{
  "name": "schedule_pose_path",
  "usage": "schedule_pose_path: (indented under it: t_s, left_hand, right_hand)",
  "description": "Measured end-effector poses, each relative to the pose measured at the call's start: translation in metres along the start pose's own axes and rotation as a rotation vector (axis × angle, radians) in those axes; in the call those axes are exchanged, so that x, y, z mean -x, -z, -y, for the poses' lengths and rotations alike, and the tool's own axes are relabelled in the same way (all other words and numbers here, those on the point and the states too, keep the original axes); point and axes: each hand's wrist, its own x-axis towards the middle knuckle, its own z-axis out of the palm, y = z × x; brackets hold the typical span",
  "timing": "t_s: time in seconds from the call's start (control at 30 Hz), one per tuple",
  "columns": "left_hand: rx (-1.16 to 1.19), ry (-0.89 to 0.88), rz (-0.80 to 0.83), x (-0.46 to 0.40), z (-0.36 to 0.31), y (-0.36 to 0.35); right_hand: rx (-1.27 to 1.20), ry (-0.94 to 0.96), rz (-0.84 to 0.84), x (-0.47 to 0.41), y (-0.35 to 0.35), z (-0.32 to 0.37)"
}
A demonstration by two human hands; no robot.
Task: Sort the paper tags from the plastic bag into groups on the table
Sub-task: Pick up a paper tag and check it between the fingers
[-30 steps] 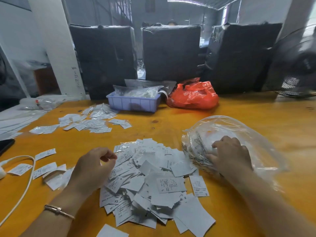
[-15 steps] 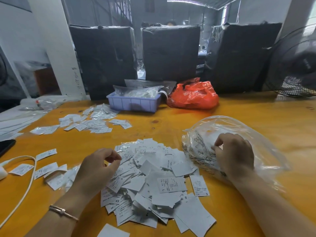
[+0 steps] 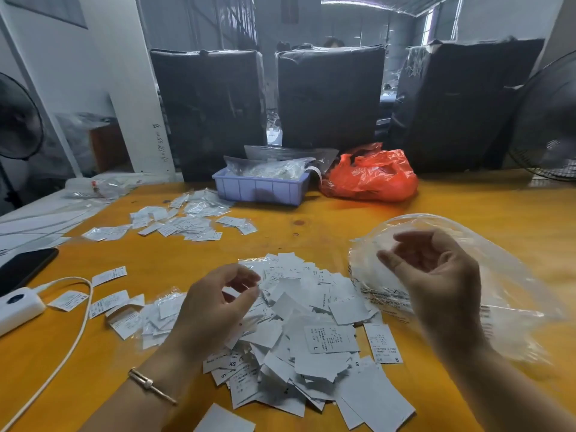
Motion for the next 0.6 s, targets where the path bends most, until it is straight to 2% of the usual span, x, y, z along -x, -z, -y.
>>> schedule_pose_path:
  t_s: [0.1,0.27,0.4,0.6]
  left_hand:
    - [0.176,-0.004,0.131,0.004,-0.009,-0.004]
    - [0.363,0.053,0.415,0.01,-0.019,-0.016]
    - [0.424,0.071,0.385,0.01,-0.019,-0.019]
    - [0.388,0.077,0.348,0.008,-0.016,-0.013]
  right_hand:
    - [-0.321,-0.246,0.184,0.022,-0.019,0.012]
    - [-0.374,-0.391,0.361,0.042,-0.037,0.013]
    - [-0.363,-0.414,0.391,0.044,-0.037,0.01]
    - [-0.205,-0.384,0.395,0.041,-0.035,0.006]
